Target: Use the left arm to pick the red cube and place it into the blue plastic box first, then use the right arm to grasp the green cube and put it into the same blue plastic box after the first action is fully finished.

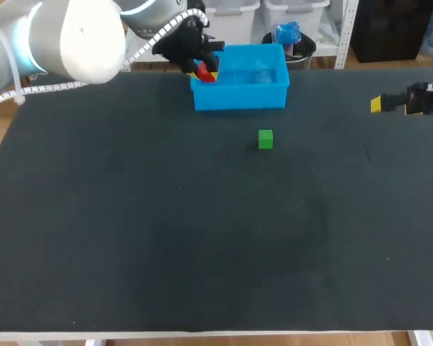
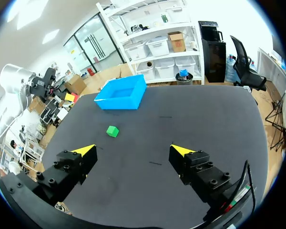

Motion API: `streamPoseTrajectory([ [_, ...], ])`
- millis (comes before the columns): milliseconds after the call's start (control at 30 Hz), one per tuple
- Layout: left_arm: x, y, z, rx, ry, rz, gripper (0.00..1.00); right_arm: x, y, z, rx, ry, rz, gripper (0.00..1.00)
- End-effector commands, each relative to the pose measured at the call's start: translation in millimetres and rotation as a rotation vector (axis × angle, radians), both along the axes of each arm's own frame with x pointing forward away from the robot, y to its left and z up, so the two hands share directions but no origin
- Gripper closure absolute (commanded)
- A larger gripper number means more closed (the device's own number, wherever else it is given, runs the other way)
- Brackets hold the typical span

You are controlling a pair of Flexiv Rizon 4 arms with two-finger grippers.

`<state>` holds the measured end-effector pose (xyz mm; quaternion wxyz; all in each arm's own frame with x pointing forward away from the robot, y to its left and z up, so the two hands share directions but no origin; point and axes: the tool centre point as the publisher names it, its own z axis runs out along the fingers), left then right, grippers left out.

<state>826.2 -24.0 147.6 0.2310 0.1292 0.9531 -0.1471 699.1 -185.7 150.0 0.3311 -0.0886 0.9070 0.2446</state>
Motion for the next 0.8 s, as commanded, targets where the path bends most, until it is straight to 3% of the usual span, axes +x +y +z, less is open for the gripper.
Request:
streamPoseTrajectory([
  [33,26.7,-7.2,-6.1,-0.025,0.006,-0.035,1.00,0.4,0.5,0.0,-0.002,0.000,-0.001,0.00],
  [500,94.7,-20.1,-17.3,-0.062,-0.033,-0.093,1.00,0.4,0.5,0.0,-0.002,0.000,-0.001,0.00],
  [800,128.6,-29.7,-32.5,-0.076,-0.069,-0.127,1.00,0.4,0.5,0.0,-0.002,0.000,-0.001,0.00],
])
